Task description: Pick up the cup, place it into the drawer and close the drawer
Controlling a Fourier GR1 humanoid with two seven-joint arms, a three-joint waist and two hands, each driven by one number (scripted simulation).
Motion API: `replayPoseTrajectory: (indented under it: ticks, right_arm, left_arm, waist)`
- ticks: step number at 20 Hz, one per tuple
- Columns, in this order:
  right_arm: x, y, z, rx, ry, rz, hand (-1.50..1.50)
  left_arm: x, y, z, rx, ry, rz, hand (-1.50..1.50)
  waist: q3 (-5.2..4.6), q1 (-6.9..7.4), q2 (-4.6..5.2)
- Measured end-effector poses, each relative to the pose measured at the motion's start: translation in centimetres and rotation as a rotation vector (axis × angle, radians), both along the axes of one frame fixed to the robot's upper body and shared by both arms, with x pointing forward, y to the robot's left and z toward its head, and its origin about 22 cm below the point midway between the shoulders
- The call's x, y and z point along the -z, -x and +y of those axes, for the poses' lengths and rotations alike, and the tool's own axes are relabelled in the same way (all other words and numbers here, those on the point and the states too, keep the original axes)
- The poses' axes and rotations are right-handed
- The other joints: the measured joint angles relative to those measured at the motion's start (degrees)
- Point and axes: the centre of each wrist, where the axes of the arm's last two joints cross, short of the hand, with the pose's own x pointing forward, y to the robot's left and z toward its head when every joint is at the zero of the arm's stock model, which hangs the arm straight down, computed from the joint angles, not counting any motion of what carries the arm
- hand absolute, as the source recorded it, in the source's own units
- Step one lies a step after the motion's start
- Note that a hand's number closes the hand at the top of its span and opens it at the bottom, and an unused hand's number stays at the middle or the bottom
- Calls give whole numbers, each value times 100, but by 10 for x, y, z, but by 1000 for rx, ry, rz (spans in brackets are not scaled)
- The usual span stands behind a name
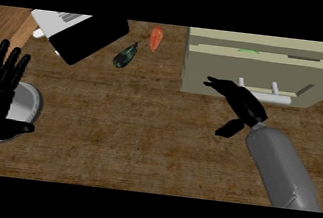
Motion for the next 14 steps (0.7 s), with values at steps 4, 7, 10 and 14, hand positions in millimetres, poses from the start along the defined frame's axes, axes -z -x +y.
replayPoseTrajectory:
  ticks: [4,7,10,14]
  right_arm:
    - [2,-20,-11,2,-21,23,-150]
    - [-8,-35,-19,-7,-36,40,-150]
    - [-20,-46,-32,-32,-38,47,-150]
    - [-27,-53,-43,-53,-60,70,-150]
  left_arm:
    - [3,1,3,10,2,-6,-150]
    - [6,2,7,19,9,-3,-150]
    - [5,0,5,33,16,-9,-150]
    - [4,-5,3,48,16,-6,-150]
  waist:
    - [-8,29,3]
    - [-14,41,-4]
    - [-22,106,-12]
    - [-15,169,13]
